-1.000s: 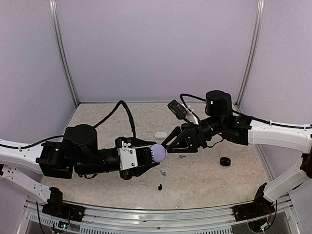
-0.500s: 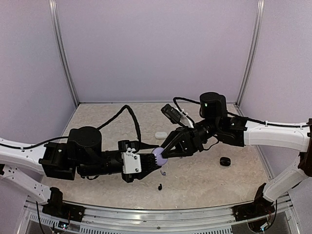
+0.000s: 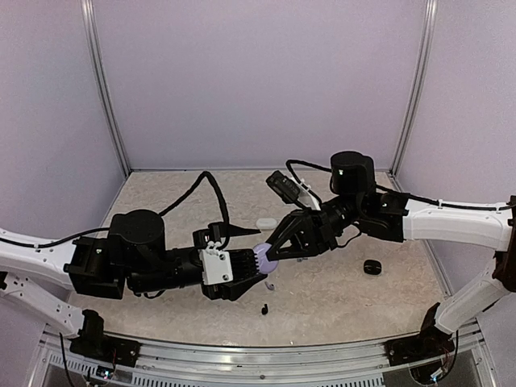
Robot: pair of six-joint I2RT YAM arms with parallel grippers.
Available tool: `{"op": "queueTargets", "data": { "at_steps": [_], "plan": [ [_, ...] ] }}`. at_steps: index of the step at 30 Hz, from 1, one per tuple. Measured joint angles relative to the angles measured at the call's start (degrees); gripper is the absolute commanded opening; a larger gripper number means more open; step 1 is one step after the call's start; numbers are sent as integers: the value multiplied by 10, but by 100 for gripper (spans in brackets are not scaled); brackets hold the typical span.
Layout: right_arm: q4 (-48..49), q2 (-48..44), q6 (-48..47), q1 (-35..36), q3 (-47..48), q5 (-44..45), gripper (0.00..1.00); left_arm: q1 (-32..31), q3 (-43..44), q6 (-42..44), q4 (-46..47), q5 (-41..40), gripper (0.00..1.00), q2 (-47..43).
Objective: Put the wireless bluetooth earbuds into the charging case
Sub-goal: Pass from the left arm to the right, then pass from the right arm to the left
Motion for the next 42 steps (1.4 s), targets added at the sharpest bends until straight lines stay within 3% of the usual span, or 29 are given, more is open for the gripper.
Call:
{"op": "queueTargets", "data": {
  "at_steps": [5,14,22,29,42],
  "plan": [
    [1,-12,-10,-18,1,8,8,14,-31,-50,33,-23,84,-30],
    [25,-73,-75,-49,18,107,7,98,-90,-241,119,35,67,-97],
    [80,-84,-120,-38,18,162,8,113,-92,-363,192,128,53,-40],
    [79,-73,-158,-6,20,177,8,119,-73,-417,230,180,46,-6],
    [106,-64,-160,5,18,193,7,119,-72,-461,319,190,30,28]
  ]
}}
